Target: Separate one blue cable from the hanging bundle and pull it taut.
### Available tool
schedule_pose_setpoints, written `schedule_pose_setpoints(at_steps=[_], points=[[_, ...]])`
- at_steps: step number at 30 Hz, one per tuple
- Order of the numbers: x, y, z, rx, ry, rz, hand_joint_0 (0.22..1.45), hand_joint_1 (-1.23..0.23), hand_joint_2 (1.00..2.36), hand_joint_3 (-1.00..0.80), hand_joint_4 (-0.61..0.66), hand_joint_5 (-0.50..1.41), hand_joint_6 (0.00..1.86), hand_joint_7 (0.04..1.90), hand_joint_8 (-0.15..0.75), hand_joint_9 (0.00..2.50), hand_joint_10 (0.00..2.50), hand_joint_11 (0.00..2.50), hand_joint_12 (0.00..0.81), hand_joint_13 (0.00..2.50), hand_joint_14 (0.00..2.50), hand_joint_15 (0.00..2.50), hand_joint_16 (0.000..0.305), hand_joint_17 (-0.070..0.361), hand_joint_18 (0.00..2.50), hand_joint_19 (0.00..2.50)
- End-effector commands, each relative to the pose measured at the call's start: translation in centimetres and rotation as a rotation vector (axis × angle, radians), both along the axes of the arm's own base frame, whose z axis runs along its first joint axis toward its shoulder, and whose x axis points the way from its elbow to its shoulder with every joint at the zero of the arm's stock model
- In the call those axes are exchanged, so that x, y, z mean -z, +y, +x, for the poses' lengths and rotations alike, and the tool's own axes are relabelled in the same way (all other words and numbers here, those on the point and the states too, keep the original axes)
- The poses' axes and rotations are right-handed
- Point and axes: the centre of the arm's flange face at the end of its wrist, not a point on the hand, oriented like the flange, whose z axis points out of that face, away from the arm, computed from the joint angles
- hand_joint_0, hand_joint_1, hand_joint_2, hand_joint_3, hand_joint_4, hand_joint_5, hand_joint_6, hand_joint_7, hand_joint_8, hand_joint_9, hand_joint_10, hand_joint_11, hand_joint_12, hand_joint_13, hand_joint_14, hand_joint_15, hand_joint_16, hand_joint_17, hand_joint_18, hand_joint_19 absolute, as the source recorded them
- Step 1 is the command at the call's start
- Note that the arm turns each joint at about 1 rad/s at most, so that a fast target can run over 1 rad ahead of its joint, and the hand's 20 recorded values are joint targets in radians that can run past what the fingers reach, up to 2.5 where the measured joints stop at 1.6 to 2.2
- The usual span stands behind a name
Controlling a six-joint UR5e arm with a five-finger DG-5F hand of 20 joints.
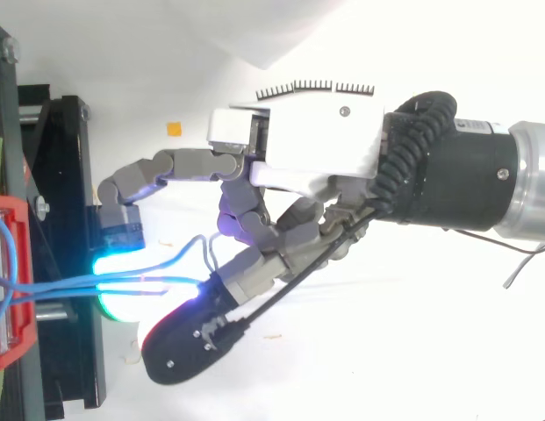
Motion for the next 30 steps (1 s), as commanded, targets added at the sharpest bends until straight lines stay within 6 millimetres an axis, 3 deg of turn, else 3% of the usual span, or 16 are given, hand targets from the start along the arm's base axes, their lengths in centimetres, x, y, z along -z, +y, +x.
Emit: schedule_pose_setpoints(at_steps=[1, 5, 10, 13, 17, 20, 30], points=[[0.01, -0.07, -0.01, 0.002, 0.0, 0.0, 0.57, -0.93, 1.0, -0.5, -0.06, 0.15, 0.51, 1.32, 0.189, 2.29, 0.55, 2.28, 0.322, 1.38, 1.6, 1.16, 0.048, 0.108, 1.43, 1.41], [0.01, 0.05, 0.0, 0.0, 0.0, 0.0, 0.44, -0.55, 1.0, -0.5, 0.01, 0.15, 0.5, 1.33, 0.212, 2.38, 0.36, 2.37, 0.369, 1.44, 1.62, 1.09, 0.061, 0.138, 1.53, 1.31], [0.08, -0.07, -0.04, 0.002, 0.002, 0.0, 0.46, -0.35, 1.0, -0.5, 0.02, 0.15, 0.5, 1.35, 0.201, 2.39, 0.31, 2.4, 0.358, 1.43, 1.62, 1.09, 0.059, 0.134, 1.5, 1.32], [0.08, 0.04, -0.03, 0.0, 0.002, 0.0, 0.53, -0.38, 1.0, -0.5, 0.0, 0.14, 0.52, 1.29, 0.172, 2.33, 0.41, 2.37, 0.323, 1.38, 1.6, 1.14, 0.049, 0.111, 1.43, 1.42], [0.01, -0.07, -0.01, 0.002, 0.0, 0.0, 0.7, -0.62, 1.0, -0.5, -0.03, 0.15, 0.51, 1.3, 0.166, 2.32, 0.48, 2.33, 0.309, 1.37, 1.57, 1.19, 0.043, 0.098, 1.4, 1.45], [0.08, -0.07, -0.04, 0.002, 0.002, 0.0, 0.77, -0.72, 1.0, -0.5, -0.03, 0.15, 0.5, 1.33, 0.169, 2.32, 0.49, 2.35, 0.314, 1.38, 1.6, 1.15, 0.044, 0.099, 1.4, 1.46], [0.07, -0.07, -0.02, 0.002, 0.0, 0.0, 0.8, -0.77, 1.01, -0.37, -0.05, 0.15, 0.5, 1.34, 0.18, 2.32, 0.53, 2.32, 0.316, 1.35, 1.72, 1.09, 0.045, 0.102, 1.39, 1.49]])
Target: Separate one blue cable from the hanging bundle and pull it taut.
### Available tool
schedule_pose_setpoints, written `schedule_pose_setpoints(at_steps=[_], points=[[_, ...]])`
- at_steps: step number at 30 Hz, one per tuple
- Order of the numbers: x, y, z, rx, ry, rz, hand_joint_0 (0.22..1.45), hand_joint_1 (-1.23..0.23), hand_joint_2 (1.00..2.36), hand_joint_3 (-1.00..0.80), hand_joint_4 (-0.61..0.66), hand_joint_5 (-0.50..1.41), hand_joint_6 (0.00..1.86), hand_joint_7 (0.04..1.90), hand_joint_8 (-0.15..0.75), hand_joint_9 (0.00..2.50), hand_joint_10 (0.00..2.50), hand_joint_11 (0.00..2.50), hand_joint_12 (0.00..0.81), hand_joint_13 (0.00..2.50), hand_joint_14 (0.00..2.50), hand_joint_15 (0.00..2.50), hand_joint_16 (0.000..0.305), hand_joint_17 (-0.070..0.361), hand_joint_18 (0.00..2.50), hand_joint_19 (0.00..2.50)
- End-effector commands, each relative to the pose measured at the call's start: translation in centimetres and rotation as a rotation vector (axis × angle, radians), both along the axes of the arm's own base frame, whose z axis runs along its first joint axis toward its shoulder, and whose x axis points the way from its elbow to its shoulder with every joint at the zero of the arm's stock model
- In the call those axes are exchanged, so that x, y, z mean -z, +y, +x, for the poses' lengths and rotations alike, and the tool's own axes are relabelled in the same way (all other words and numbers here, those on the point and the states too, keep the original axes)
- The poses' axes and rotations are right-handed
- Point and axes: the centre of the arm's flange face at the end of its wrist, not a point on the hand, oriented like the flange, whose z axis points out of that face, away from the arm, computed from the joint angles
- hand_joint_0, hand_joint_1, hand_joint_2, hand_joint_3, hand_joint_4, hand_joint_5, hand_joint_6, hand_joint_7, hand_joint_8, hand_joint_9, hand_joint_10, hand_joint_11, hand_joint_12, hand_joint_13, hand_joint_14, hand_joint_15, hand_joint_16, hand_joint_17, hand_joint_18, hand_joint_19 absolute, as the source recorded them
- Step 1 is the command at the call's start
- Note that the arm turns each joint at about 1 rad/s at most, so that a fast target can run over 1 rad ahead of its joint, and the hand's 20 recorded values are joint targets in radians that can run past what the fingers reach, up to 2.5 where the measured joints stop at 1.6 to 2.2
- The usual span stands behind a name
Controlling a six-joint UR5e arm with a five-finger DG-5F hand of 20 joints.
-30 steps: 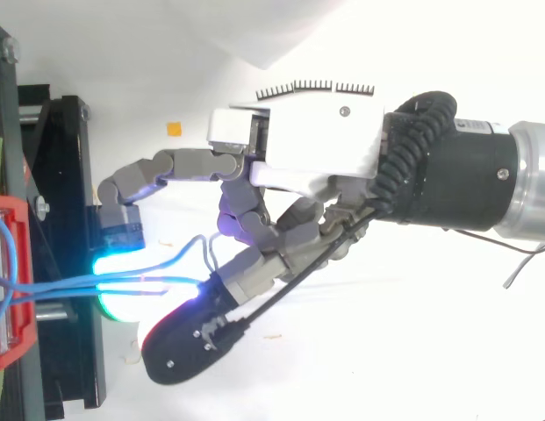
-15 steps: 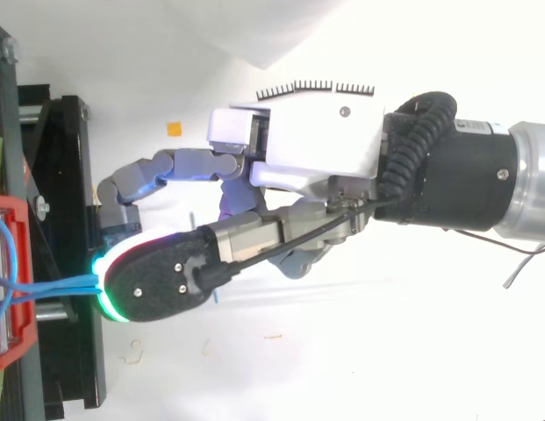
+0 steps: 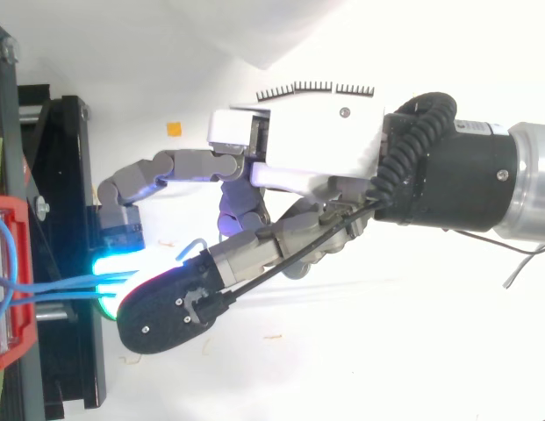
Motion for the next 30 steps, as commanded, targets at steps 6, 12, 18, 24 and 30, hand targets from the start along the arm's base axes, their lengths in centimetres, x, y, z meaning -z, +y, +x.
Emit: schedule_pose_setpoints(at_steps=[6, 12, 18, 24, 30], points=[[0.01, -0.09, -0.02, 0.001, 0.001, 0.0, 0.8, -0.91, 1.01, -0.39, -0.09, 0.15, 0.5, 1.35, 0.184, 2.29, 0.63, 2.28, 0.314, 1.36, 1.67, 1.11, 0.045, 0.102, 1.39, 1.46], [0.01, 0.02, -0.01, 0.0, 0.001, 0.0, 0.71, -0.97, 1.0, -0.5, -0.09, 0.15, 0.5, 1.34, 0.155, 2.28, 0.63, 2.29, 0.314, 1.37, 1.54, 1.21, 0.045, 0.102, 1.39, 1.43], [0.01, 0.02, -0.01, 0.0, 0.001, 0.0, 0.45, -0.79, 1.0, -0.5, -0.02, 0.15, 0.5, 1.33, 0.188, 2.35, 0.49, 2.33, 0.364, 1.43, 1.58, 1.12, 0.059, 0.133, 1.5, 1.35], [0.01, 0.02, -0.01, 0.0, 0.001, 0.0, 0.45, -0.47, 1.0, -0.5, 0.01, 0.15, 0.5, 1.34, 0.184, 2.37, 0.43, 2.33, 0.368, 1.43, 1.6, 1.09, 0.06, 0.136, 1.48, 1.28], [0.08, 0.02, -0.04, 0.0, 0.003, 0.0, 0.64, -0.51, 1.0, -0.5, -0.02, 0.14, 0.53, 1.26, 0.154, 2.29, 0.6, 2.27, 0.304, 1.36, 1.56, 1.19, 0.044, 0.098, 1.37, 1.46]])
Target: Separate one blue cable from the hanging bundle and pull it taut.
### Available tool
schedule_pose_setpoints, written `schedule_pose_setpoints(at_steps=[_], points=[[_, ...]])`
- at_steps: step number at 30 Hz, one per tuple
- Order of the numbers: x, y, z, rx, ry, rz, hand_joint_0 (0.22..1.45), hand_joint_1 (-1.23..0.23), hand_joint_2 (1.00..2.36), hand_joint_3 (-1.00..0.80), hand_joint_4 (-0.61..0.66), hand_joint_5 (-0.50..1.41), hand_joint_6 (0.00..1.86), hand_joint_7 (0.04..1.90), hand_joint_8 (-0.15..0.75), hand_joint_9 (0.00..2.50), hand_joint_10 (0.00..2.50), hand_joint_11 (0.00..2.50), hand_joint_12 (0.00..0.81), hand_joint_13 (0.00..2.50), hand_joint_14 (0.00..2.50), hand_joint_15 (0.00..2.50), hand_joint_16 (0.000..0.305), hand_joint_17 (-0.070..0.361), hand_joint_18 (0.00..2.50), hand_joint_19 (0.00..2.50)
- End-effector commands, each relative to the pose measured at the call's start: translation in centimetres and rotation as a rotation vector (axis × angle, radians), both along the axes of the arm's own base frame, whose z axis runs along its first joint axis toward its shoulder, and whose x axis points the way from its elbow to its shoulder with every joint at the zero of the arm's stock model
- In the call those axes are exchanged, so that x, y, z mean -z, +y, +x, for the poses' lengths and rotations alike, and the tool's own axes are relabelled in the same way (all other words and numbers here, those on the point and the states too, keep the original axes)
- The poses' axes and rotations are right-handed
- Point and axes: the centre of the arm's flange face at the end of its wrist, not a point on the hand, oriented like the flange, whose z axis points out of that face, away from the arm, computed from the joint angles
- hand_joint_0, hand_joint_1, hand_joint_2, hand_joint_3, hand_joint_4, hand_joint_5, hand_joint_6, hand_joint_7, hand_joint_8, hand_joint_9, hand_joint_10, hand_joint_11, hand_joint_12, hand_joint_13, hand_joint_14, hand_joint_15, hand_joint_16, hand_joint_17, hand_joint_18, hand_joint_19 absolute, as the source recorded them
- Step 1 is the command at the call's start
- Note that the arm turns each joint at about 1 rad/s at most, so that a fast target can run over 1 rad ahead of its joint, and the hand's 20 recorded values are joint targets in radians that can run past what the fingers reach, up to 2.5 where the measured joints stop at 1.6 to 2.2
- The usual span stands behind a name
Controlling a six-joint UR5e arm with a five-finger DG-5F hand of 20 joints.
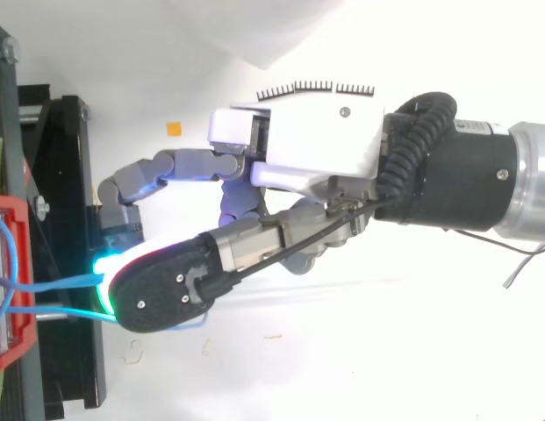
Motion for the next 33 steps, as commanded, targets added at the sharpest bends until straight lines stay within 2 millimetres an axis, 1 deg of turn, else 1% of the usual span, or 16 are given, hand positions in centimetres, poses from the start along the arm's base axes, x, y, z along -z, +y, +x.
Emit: schedule_pose_setpoints(at_steps=[1, 2, 5, 11, 18, 20, 21, 22, 23, 24, 25, 26, 27, 28, 29, 33], points=[[0.02, 0.02, -0.01, 0.0, 0.0, 0.0, 0.69, -0.6, 1.0, -0.5, -0.02, 0.14, 0.52, 1.29, 0.155, 2.3, 0.59, 2.29, 0.306, 1.37, 1.56, 1.16, 0.043, 0.096, 1.37, 1.45], [0.02, 0.02, -0.01, 0.0, 0.0, 0.0, 0.72, -0.65, 1.0, -0.5, -0.03, 0.15, 0.51, 1.32, 0.156, 2.3, 0.59, 2.29, 0.301, 1.37, 1.56, 1.18, 0.043, 0.097, 1.39, 1.45], [0.02, -0.1, -0.01, 0.001, 0.0, 0.0, 0.76, -0.71, 1.0, -0.47, -0.03, 0.15, 0.5, 1.35, 0.157, 2.31, 0.6, 2.29, 0.314, 1.39, 1.59, 1.16, 0.043, 0.097, 1.39, 1.46], [0.02, 0.02, -0.01, 0.0, 0.0, 0.0, 0.79, -0.75, 1.01, -0.37, -0.03, 0.15, 0.5, 1.34, 0.158, 2.3, 0.62, 2.31, 0.308, 1.36, 1.66, 1.11, 0.044, 0.099, 1.39, 1.49], [0.02, -0.1, -0.01, 0.001, 0.0, 0.0, 0.79, -0.79, 1.02, -0.32, -0.07, 0.15, 0.5, 1.34, 0.179, 2.28, 0.67, 2.29, 0.315, 1.35, 1.69, 1.12, 0.045, 0.101, 1.37, 1.49], [0.09, -0.1, -0.04, 0.001, 0.002, 0.0, 0.79, -0.88, 1.01, -0.35, -0.09, 0.15, 0.5, 1.35, 0.181, 2.27, 0.7, 2.27, 0.321, 1.35, 1.66, 1.12, 0.045, 0.101, 1.37, 1.47], [0.09, 0.02, -0.04, 0.0, 0.002, 0.0, 0.79, -0.96, 1.01, -0.41, -0.09, 0.15, 0.5, 1.36, 0.174, 2.26, 0.72, 2.26, 0.319, 1.36, 1.61, 1.16, 0.045, 0.102, 1.38, 1.46], [0.09, -0.1, -0.04, 0.001, 0.002, 0.0, 0.78, -0.98, 1.0, -0.45, -0.08, 0.15, 0.5, 1.35, 0.176, 2.25, 0.73, 2.27, 0.318, 1.36, 1.59, 1.18, 0.045, 0.102, 1.39, 1.45], [0.09, -0.1, -0.04, 0.001, 0.002, 0.0, 0.73, -1.04, 1.0, -0.5, -0.07, 0.14, 0.51, 1.32, 0.183, 2.24, 0.75, 2.25, 0.316, 1.36, 1.56, 1.21, 0.046, 0.104, 1.39, 1.44], [0.09, 0.02, -0.04, 0.0, 0.002, 0.0, 0.66, -1.04, 1.0, -0.5, -0.05, 0.14, 0.52, 1.29, 0.175, 2.24, 0.76, 2.24, 0.326, 1.36, 1.56, 1.19, 0.046, 0.104, 1.39, 1.44], [0.09, 0.02, -0.04, 0.0, 0.002, 0.0, 0.62, -1.03, 1.0, -0.5, -0.04, 0.14, 0.53, 1.27, 0.174, 2.24, 0.76, 2.23, 0.316, 1.36, 1.55, 1.21, 0.047, 0.105, 1.39, 1.44], [0.09, 0.02, -0.04, 0.0, 0.002, 0.0, 0.53, -0.98, 1.0, -0.5, -0.02, 0.14, 0.52, 1.29, 0.183, 2.26, 0.73, 2.22, 0.333, 1.38, 1.57, 1.16, 0.051, 0.115, 1.42, 1.42], [0.09, 0.02, -0.04, 0.0, 0.002, 0.0, 0.5, -0.94, 1.0, -0.5, -0.01, 0.14, 0.52, 1.3, 0.186, 2.28, 0.68, 2.26, 0.342, 1.39, 1.58, 1.15, 0.054, 0.122, 1.44, 1.4], [0.09, -0.1, -0.04, 0.001, 0.002, 0.0, 0.46, -0.87, 1.0, -0.5, 0.0, 0.15, 0.51, 1.33, 0.194, 2.31, 0.63, 2.26, 0.361, 1.41, 1.59, 1.12, 0.058, 0.131, 1.48, 1.37], [0.09, 0.02, -0.04, 0.0, 0.002, 0.0, 0.43, -0.72, 1.0, -0.5, 0.02, 0.15, 0.5, 1.34, 0.2, 2.35, 0.55, 2.3, 0.373, 1.43, 1.6, 1.09, 0.063, 0.141, 1.5, 1.29], [0.09, 0.02, -0.04, 0.0, 0.002, 0.0, 0.44, -0.45, 1.0, -0.5, 0.02, 0.15, 0.5, 1.35, 0.196, 2.36, 0.53, 2.3, 0.367, 1.43, 1.6, 1.08, 0.061, 0.137, 1.48, 1.28]])
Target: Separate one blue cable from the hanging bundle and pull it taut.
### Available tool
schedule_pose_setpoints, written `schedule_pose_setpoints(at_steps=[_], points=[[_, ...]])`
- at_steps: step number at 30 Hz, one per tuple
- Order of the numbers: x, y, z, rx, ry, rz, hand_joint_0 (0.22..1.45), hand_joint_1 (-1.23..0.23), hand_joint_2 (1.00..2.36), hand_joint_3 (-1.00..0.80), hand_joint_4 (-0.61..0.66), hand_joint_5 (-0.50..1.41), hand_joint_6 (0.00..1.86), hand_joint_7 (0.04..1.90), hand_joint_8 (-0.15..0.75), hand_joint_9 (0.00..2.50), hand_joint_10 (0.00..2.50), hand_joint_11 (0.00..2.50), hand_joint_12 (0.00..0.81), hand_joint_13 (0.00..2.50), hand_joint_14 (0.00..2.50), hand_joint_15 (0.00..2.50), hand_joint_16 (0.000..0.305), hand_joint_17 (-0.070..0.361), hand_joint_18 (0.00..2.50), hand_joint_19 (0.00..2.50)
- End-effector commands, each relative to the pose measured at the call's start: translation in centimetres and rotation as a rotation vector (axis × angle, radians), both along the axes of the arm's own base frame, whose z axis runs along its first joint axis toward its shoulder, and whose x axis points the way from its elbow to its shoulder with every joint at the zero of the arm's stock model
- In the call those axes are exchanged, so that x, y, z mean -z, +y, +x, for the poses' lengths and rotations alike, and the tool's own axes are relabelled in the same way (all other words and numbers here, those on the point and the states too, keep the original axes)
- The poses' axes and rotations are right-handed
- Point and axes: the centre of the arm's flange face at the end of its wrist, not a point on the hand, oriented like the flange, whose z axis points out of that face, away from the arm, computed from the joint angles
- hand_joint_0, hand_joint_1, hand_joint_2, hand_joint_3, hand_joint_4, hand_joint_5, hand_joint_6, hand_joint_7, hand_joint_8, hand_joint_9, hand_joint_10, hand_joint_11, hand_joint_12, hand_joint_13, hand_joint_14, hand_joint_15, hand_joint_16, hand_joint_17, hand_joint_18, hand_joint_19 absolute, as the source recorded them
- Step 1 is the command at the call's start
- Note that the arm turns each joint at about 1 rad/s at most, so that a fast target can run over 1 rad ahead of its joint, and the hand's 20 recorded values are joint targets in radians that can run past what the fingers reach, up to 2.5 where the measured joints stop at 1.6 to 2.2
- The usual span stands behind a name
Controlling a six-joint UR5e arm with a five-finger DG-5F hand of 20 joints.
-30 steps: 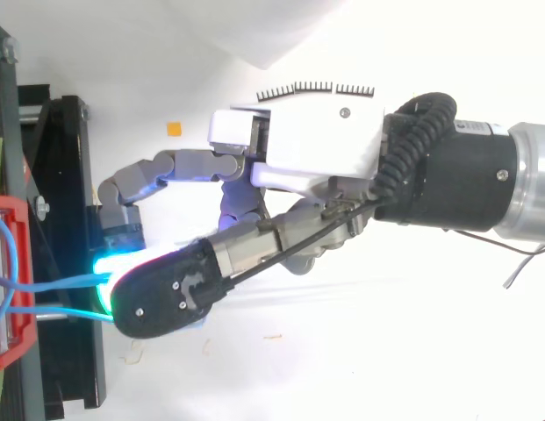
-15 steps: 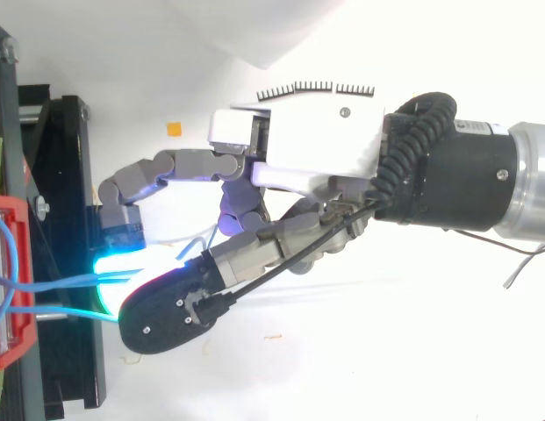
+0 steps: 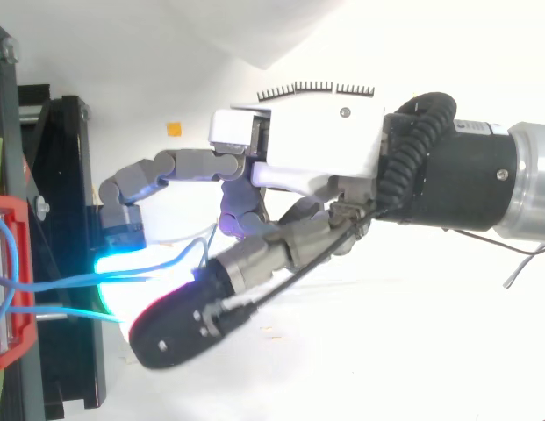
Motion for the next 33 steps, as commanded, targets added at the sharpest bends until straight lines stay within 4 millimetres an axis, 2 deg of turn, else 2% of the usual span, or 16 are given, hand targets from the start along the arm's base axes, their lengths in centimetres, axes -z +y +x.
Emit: schedule_pose_setpoints(at_steps=[1, 3, 4, 6, 11, 14, 23, 25, 28, 30, 31, 33], points=[[0.01, 0.04, 0.0, -0.001, 0.0, 0.0, 0.45, -0.43, 1.0, -0.5, 0.02, 0.15, 0.5, 1.34, 0.191, 2.35, 0.53, 2.32, 0.358, 1.42, 1.6, 1.1, 0.059, 0.133, 1.47, 1.31], [0.01, 0.04, 0.0, -0.001, 0.0, 0.0, 0.49, -0.39, 1.0, -0.5, 0.01, 0.15, 0.52, 1.31, 0.175, 2.33, 0.59, 2.28, 0.339, 1.4, 1.59, 1.12, 0.055, 0.123, 1.46, 1.4], [0.01, 0.04, 0.0, -0.001, 0.0, 0.0, 0.55, -0.34, 1.0, -0.5, -0.01, 0.14, 0.54, 1.26, 0.161, 2.29, 0.67, 2.25, 0.316, 1.37, 1.58, 1.17, 0.047, 0.106, 1.4, 1.45], [0.08, 0.04, -0.03, -0.001, 0.002, 0.0, 0.6, -0.37, 1.0, -0.5, -0.02, 0.14, 0.53, 1.26, 0.148, 2.29, 0.68, 2.26, 0.302, 1.37, 1.56, 1.19, 0.044, 0.098, 1.37, 1.47], [0.08, 0.04, -0.03, -0.001, 0.002, 0.0, 0.74, -0.62, 1.0, -0.5, -0.01, 0.15, 0.5, 1.34, 0.15, 2.31, 0.65, 2.28, 0.307, 1.4, 1.54, 1.18, 0.043, 0.097, 1.4, 1.46], [0.08, 0.04, -0.03, -0.001, 0.002, 0.0, 0.78, -0.68, 1.0, -0.45, -0.01, 0.15, 0.5, 1.34, 0.161, 2.32, 0.65, 2.31, 0.31, 1.39, 1.61, 1.15, 0.043, 0.098, 1.4, 1.48], [0.08, 0.04, -0.03, -0.001, 0.002, 0.0, 0.8, -0.72, 1.01, -0.37, -0.03, 0.15, 0.5, 1.35, 0.18, 2.3, 0.69, 2.29, 0.318, 1.36, 1.69, 1.13, 0.045, 0.1, 1.38, 1.5], [0.15, 0.03, -0.06, -0.001, 0.003, 0.0, 0.8, -0.73, 1.01, -0.34, -0.05, 0.15, 0.5, 1.36, 0.19, 2.29, 0.73, 2.28, 0.319, 1.36, 1.69, 1.11, 0.045, 0.101, 1.37, 1.49], [0.08, 0.04, -0.03, -0.001, 0.002, 0.0, 0.76, -0.88, 1.02, -0.29, -0.09, 0.15, 0.5, 1.36, 0.184, 2.26, 0.81, 2.21, 0.321, 1.37, 1.62, 1.15, 0.045, 0.101, 1.39, 1.45], [0.08, 0.16, -0.02, -0.002, 0.002, 0.0, 0.71, -0.99, 1.0, -0.5, -0.05, 0.14, 0.53, 1.28, 0.183, 2.25, 0.81, 2.21, 0.315, 1.37, 1.56, 1.2, 0.046, 0.103, 1.39, 1.44], [0.08, 0.04, -0.03, -0.001, 0.002, 0.0, 0.66, -0.96, 1.0, -0.5, -0.03, 0.14, 0.54, 1.26, 0.183, 2.26, 0.83, 2.19, 0.313, 1.37, 1.55, 1.2, 0.046, 0.103, 1.39, 1.44], [0.15, 0.03, -0.06, -0.001, 0.003, 0.0, 0.48, -0.78, 1.0, -0.5, 0.01, 0.14, 0.52, 1.31, 0.198, 2.31, 0.72, 2.24, 0.34, 1.41, 1.58, 1.14, 0.055, 0.123, 1.47, 1.39]])
